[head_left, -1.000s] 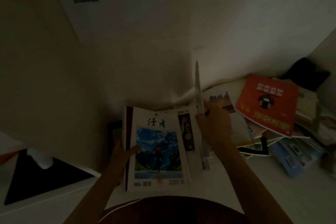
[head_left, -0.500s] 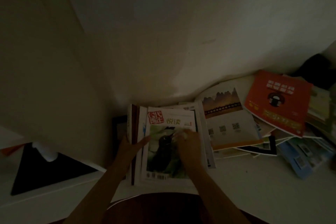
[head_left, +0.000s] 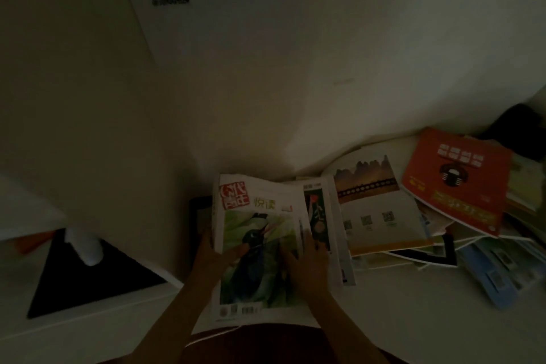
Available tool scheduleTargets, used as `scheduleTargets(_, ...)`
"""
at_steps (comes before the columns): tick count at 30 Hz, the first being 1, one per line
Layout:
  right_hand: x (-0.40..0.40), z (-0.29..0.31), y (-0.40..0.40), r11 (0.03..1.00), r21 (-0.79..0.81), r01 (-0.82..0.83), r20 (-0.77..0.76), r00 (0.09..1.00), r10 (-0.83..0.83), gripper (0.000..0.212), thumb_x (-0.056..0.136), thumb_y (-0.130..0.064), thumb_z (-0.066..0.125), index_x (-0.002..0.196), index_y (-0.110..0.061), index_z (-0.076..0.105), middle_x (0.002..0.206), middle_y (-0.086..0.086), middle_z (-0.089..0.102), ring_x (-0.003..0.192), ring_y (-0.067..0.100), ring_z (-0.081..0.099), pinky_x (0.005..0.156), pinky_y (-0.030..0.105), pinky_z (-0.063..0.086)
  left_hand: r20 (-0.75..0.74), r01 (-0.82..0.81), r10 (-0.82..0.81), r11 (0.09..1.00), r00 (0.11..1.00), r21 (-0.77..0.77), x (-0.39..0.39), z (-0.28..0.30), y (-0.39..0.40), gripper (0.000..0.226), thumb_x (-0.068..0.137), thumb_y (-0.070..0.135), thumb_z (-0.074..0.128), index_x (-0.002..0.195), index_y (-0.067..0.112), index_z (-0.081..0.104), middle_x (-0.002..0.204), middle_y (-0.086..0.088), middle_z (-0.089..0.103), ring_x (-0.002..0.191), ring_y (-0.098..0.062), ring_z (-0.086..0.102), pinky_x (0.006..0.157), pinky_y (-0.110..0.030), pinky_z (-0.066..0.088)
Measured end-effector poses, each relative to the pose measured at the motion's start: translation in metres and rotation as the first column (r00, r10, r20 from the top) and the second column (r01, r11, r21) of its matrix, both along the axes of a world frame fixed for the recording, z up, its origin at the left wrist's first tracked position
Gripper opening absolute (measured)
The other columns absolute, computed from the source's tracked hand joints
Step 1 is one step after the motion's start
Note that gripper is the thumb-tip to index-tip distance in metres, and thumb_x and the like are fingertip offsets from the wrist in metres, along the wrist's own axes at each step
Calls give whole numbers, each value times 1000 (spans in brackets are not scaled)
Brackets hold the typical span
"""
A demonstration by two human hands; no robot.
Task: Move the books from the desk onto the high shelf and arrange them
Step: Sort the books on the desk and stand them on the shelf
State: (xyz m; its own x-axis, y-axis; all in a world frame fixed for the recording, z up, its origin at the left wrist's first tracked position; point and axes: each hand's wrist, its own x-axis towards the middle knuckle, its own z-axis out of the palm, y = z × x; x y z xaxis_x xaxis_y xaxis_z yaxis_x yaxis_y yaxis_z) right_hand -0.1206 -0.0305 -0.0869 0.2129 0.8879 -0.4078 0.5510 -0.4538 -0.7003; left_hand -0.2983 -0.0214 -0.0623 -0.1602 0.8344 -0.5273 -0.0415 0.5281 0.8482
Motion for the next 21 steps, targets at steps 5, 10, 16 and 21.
scheduleTargets(5, 38, 35, -11, 972, -209, 105, -614, 760, -214, 82, 70, -63, 64, 136, -19, 42, 130, 3, 52, 122, 26, 48, 103, 42, 40, 55, 33, -41, 989, 998, 144, 18, 53, -37, 124, 18, 45, 94, 128, 14, 45, 101, -4, 63, 87, -17, 62, 66, -30, 52)
scheduleTargets(10, 63, 83, -43, 972, -182, -146, -869, 488, -89, 99, 36, -65, 83, 118, -16, 60, 112, 15, 68, 102, 31, 66, 80, 43, 56, 45, -10, -5, 950, 999, 312, 34, 106, -87, 112, 7, 56, 88, 109, 26, 54, 86, 14, 66, 70, 2, 66, 54, -16, 53)
scheduleTargets(16, 74, 157, -93, 984, 47, -170, -883, 453, 120, 61, 58, -33, 83, 110, -11, 60, 88, 15, 73, 76, 30, 71, 54, 35, 58, -90, -73, 128, 885, 988, 461, 36, 178, -156, 106, 6, 66, 82, 102, 37, 49, 97, 9, 65, 87, -6, 65, 60, -19, 55)
scheduleTargets(21, 49, 233, -113, 922, 353, -158, -694, 616, 372, 36, 85, -8, 63, 119, -14, 52, 94, 2, 63, 80, 16, 61, 48, 15, 52, -66, -212, 309, 778, 949, 592, 21, 229, -217, 104, 2, 65, 82, 96, 36, 51, 88, 15, 66, 75, 1, 66, 57, -17, 53)
